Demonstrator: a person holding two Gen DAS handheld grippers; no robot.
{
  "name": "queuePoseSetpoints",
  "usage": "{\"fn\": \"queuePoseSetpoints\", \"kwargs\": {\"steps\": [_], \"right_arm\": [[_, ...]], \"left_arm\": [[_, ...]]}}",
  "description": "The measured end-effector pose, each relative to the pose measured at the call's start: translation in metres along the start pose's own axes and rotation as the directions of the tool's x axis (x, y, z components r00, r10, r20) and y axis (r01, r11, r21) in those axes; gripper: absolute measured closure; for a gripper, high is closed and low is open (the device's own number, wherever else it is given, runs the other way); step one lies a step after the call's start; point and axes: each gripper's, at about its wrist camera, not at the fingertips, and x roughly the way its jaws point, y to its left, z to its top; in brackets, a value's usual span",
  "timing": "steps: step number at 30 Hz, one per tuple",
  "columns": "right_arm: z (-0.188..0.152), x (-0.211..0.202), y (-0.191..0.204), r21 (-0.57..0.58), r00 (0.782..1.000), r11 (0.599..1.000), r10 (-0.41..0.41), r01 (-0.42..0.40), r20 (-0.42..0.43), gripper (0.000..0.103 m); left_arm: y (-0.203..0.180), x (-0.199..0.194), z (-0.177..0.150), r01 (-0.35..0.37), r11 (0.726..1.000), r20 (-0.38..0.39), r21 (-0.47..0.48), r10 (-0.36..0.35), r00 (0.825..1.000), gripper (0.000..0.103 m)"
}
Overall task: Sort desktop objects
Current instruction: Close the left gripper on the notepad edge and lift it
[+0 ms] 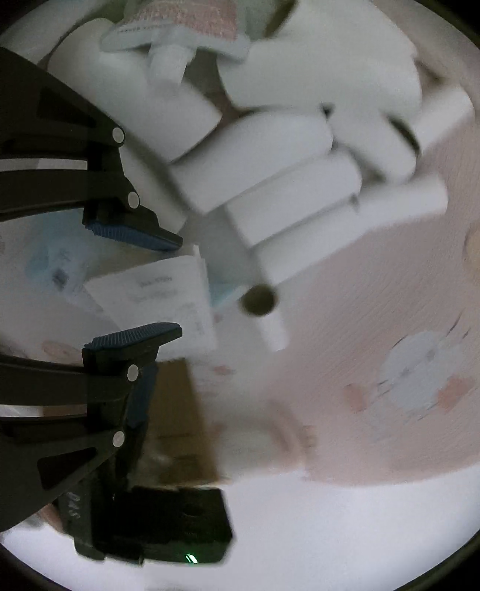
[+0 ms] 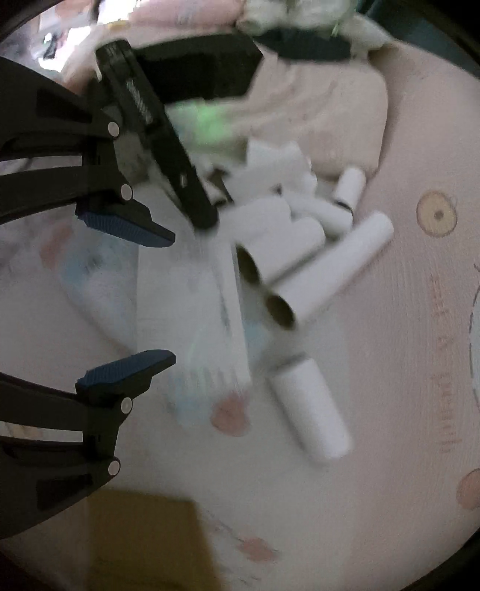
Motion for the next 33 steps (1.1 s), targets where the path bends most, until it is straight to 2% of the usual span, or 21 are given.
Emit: {"fn": "queuePoseSetpoints", "kwargs": {"steps": [2,3,5,8,12,19,22,27,29,33], "right_arm": [[-0.015,0.000,0.005,-0.019,0.999,0.999,-0.043,0.043,0.013,0.047],[-0.021,-0.002,0.006,-0.036,0.996,0.996,-0.081,0.082,0.030,0.047],[-0.028,-0.005,0.001,-0.038,0.987,0.988,-0.149,0.151,0.052,0.047],[-0.031,-0.012,-0.015,0.001,0.988,0.991,-0.136,0.137,0.068,0.047],[-0.027,-0.026,-0.031,0.042,0.980,0.987,-0.156,0.152,0.120,0.046],[-0.004,-0.019,-0.056,0.095,0.974,0.978,-0.194,0.184,0.115,0.041],[0.006,-0.006,-0.065,0.118,0.979,0.980,-0.175,0.163,0.102,0.041],[0.009,0.007,-0.077,0.208,0.994,0.977,-0.072,0.054,0.081,0.041],[0.005,0.010,-0.076,0.217,0.994,0.975,-0.070,0.050,0.084,0.041],[-0.007,0.014,-0.071,0.215,0.996,0.976,-0.055,0.038,0.073,0.050]], "left_arm": [[-0.015,0.004,-0.006,-0.118,0.988,0.006,0.101,0.118,0.993,0.060],[-0.022,0.007,-0.009,-0.154,0.977,0.005,0.146,0.155,0.988,0.060],[-0.027,0.013,-0.011,-0.138,0.976,-0.025,0.169,0.144,0.989,0.060],[-0.028,0.016,-0.012,-0.140,0.975,-0.034,0.170,0.148,0.988,0.059],[-0.025,0.012,-0.010,-0.153,0.977,-0.009,0.150,0.156,0.988,0.059],[-0.024,0.014,-0.009,-0.119,0.982,-0.029,0.143,0.125,0.992,0.059],[-0.025,0.016,-0.009,-0.111,0.982,-0.039,0.150,0.118,0.992,0.059],[-0.024,0.019,-0.008,-0.108,0.982,-0.048,0.151,0.117,0.992,0.063],[-0.025,0.019,-0.007,-0.113,0.982,-0.043,0.155,0.121,0.992,0.063],[-0.021,0.019,-0.005,-0.094,0.987,-0.048,0.130,0.101,0.994,0.063]]}}
